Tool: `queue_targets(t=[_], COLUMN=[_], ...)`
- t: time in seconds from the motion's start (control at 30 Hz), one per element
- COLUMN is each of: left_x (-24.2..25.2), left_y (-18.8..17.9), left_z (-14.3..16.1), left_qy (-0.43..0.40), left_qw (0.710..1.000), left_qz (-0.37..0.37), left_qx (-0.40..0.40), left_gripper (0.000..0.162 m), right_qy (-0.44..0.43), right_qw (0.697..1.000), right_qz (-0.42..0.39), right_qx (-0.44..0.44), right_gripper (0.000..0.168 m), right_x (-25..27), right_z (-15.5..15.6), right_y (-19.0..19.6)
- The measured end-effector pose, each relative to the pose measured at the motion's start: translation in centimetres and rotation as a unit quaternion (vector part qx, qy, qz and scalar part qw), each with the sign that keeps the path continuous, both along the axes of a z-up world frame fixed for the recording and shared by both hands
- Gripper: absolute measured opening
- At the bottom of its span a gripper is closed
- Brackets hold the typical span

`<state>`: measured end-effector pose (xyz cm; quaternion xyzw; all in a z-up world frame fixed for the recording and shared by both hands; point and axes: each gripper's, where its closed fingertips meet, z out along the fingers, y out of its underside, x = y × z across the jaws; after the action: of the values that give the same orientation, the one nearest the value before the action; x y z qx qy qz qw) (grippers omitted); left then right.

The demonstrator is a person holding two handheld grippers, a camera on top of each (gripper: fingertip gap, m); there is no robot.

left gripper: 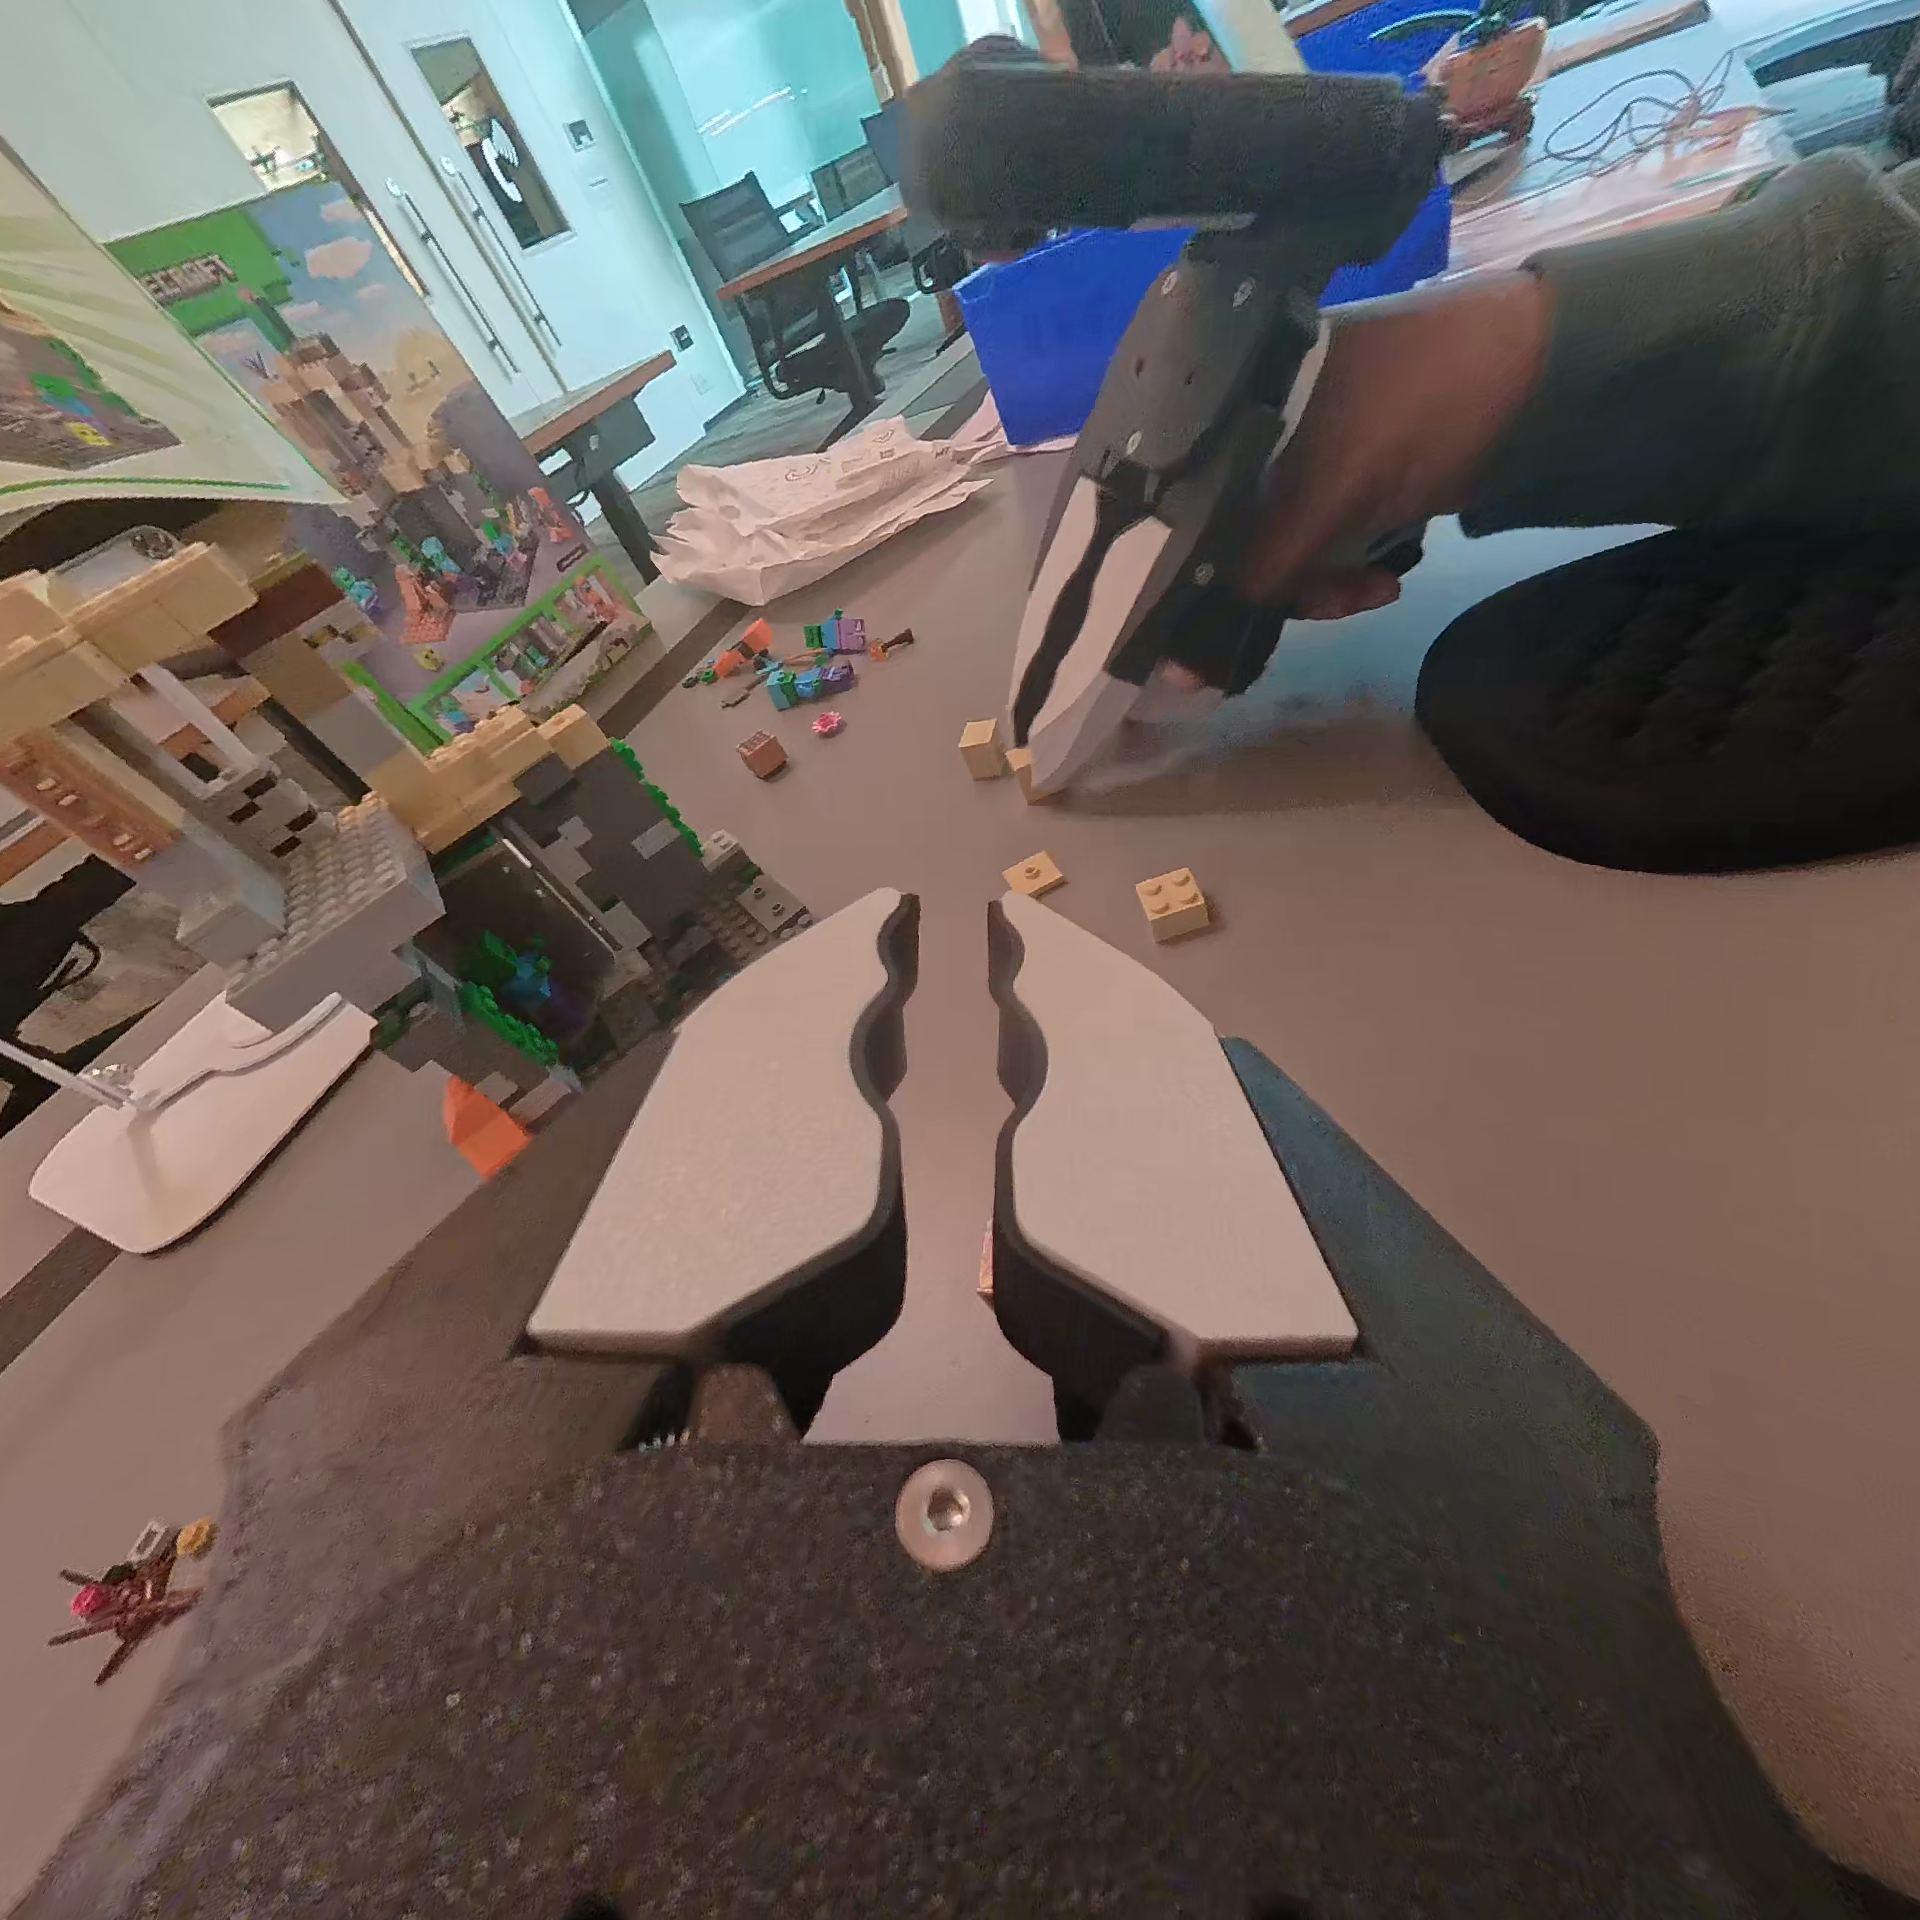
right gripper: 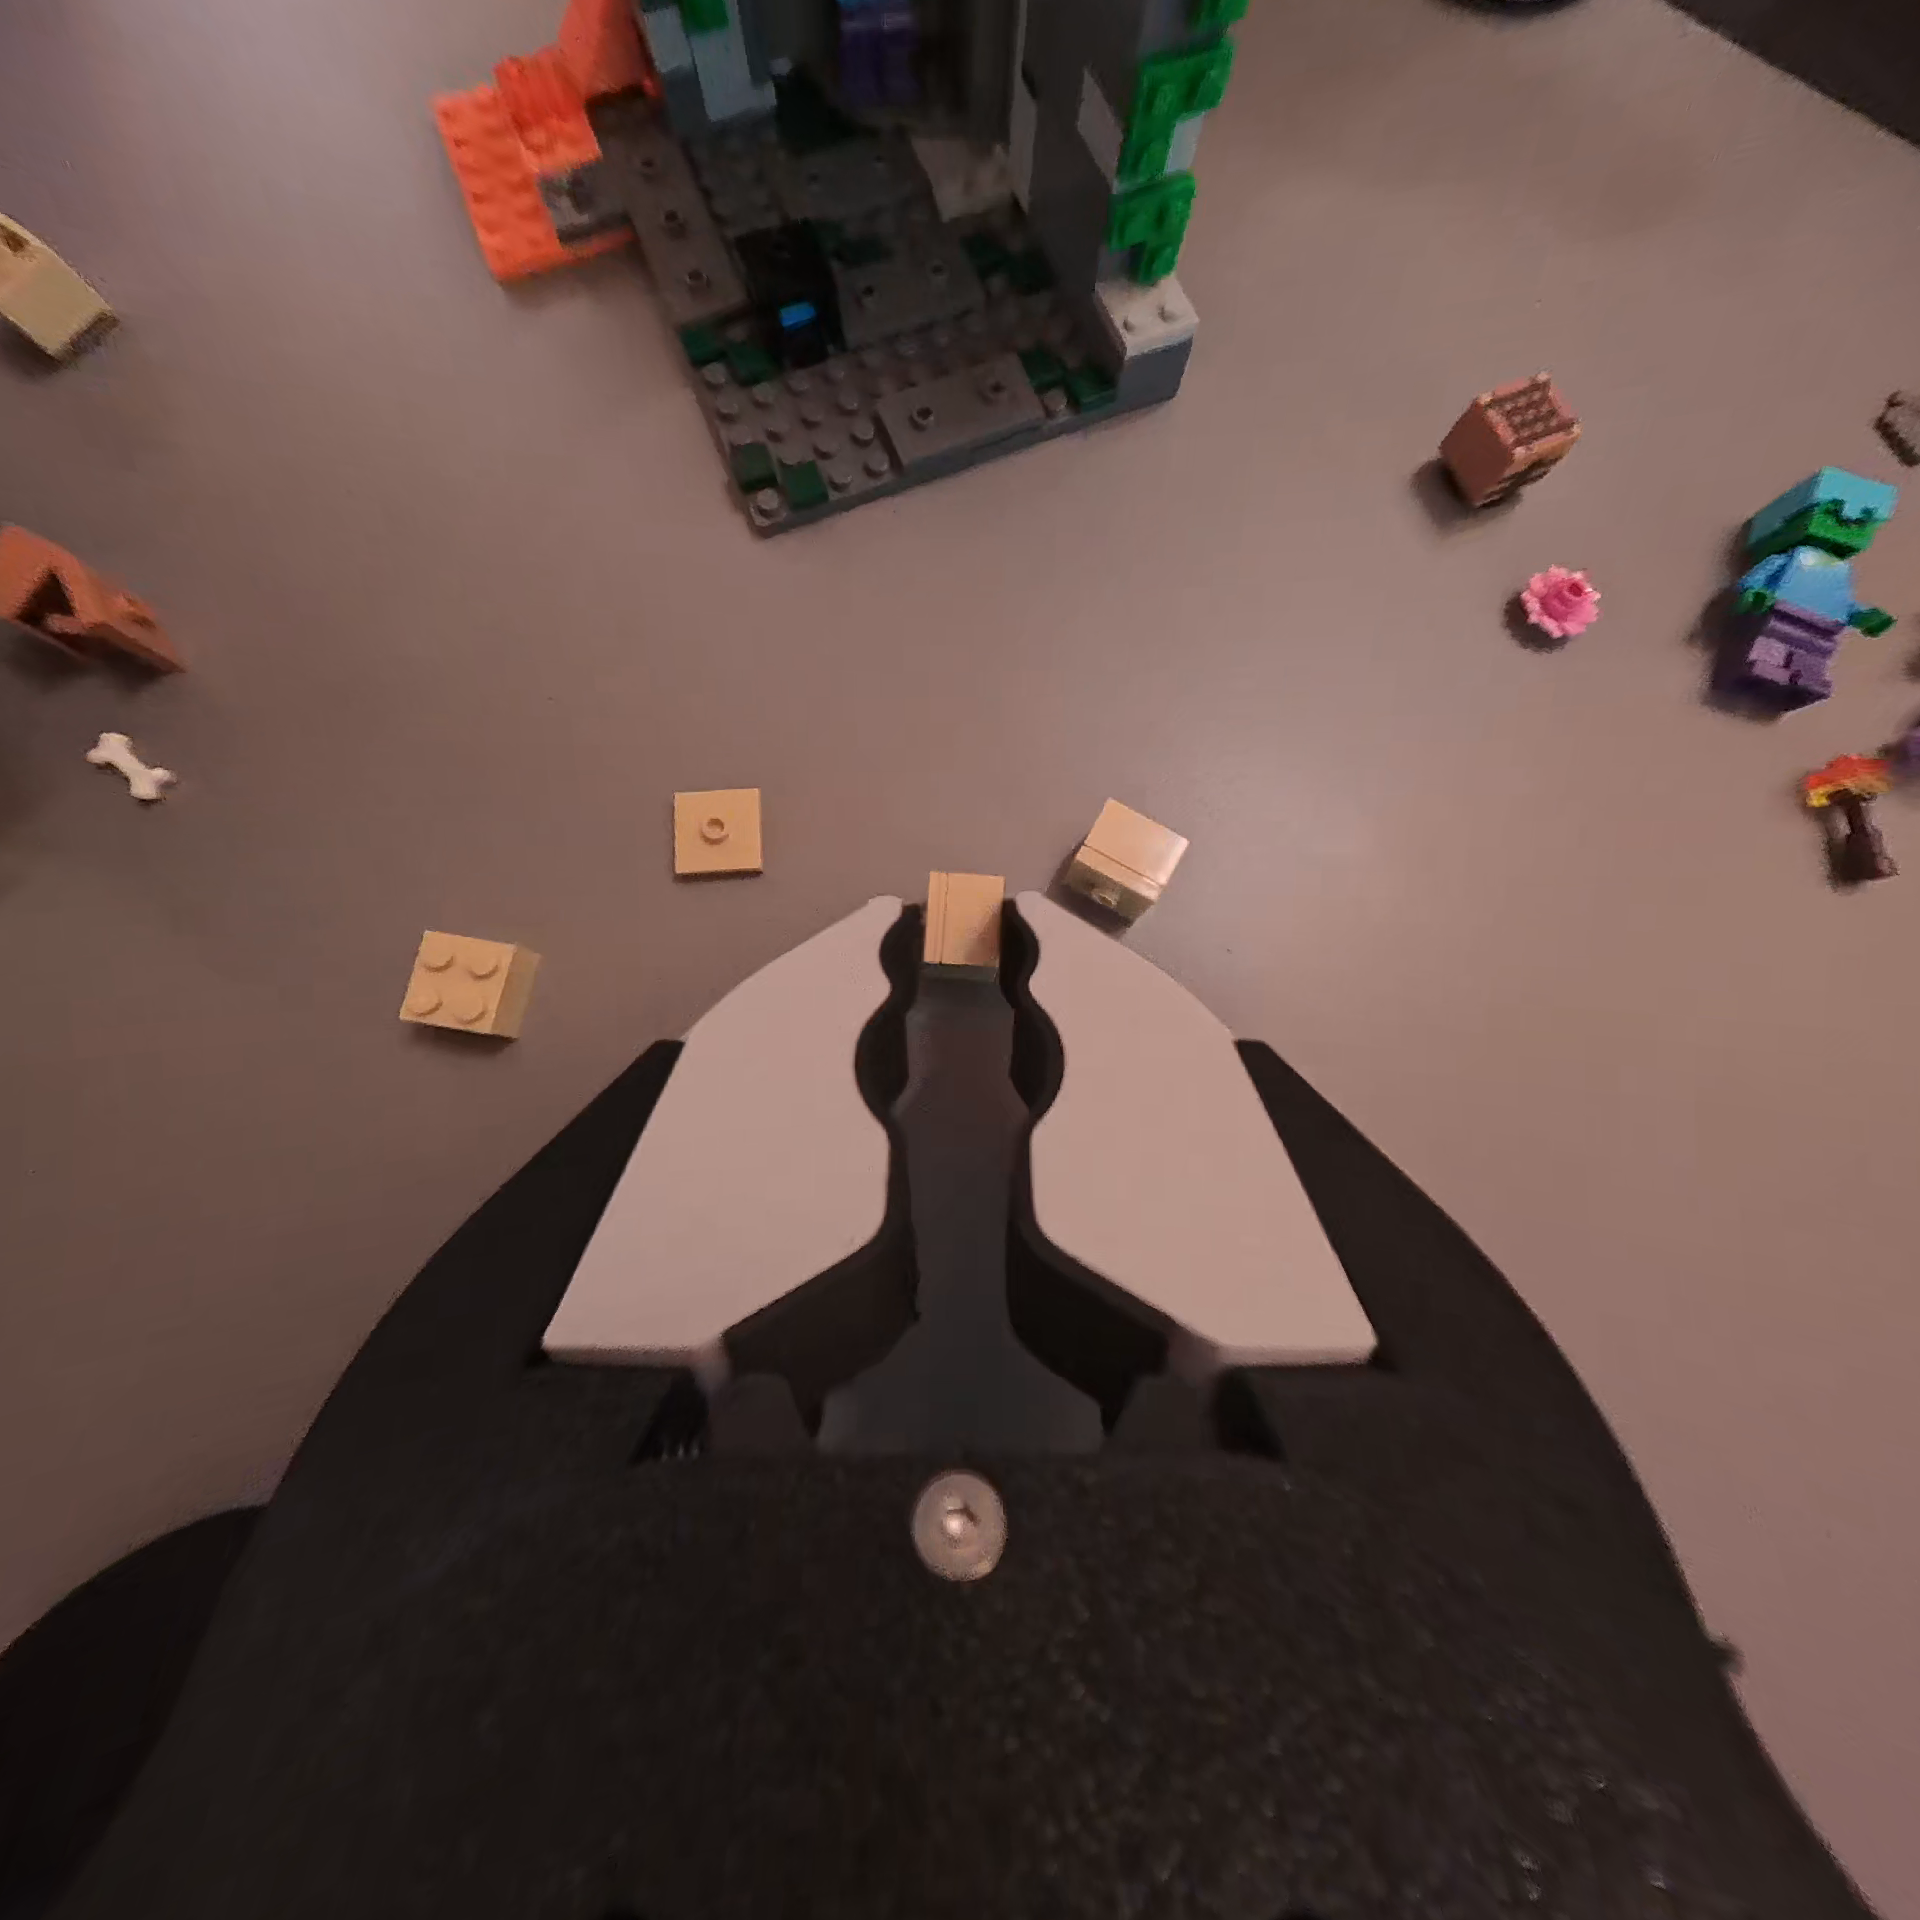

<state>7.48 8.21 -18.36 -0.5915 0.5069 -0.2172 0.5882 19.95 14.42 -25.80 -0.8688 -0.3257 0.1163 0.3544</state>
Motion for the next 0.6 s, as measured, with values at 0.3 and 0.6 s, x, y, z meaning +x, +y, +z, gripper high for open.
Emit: queue_targets(t=[0.3, 0.6], left_x=[0.4, -0.4], left_y=[-1.1, -1.6], left_z=[1.9, 4.2], left_qy=[-0.044, -0.066], left_qw=[0.998, 0.988], left_qz=[-0.023, 0.002], left_qx=[0.039, 0.142], left_gripper=[0.024, 0.022], right_qy=[0.444, 0.648], right_qw=[0.883, 0.688], right_qz=[0.118, 0.157], right_qx=[-0.094, -0.285], right_gripper=[0.014, 0.014], right_x=[-8.6, -14.0], right_z=[10.1, 12.8], right_y=[-5.1, -8.4])
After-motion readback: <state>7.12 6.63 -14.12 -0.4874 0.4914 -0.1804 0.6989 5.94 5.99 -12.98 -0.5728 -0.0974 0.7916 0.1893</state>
